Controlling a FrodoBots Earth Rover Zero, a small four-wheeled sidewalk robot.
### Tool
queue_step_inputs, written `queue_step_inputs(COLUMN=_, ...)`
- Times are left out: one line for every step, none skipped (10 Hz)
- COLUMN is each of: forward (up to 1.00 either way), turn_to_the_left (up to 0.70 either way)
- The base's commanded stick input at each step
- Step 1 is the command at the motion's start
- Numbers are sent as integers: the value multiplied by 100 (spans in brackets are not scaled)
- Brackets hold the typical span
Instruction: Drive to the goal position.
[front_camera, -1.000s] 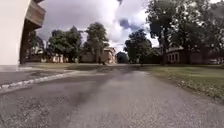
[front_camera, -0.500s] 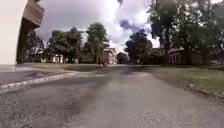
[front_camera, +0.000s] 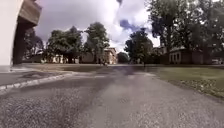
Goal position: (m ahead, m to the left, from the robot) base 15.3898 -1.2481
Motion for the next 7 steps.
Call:
queue_step_inputs(forward=70, turn_to_the_left=0)
queue_step_inputs(forward=70, turn_to_the_left=0)
queue_step_inputs(forward=70, turn_to_the_left=0)
queue_step_inputs(forward=70, turn_to_the_left=0)
queue_step_inputs(forward=70, turn_to_the_left=-3)
queue_step_inputs(forward=70, turn_to_the_left=-11)
queue_step_inputs(forward=70, turn_to_the_left=-25)
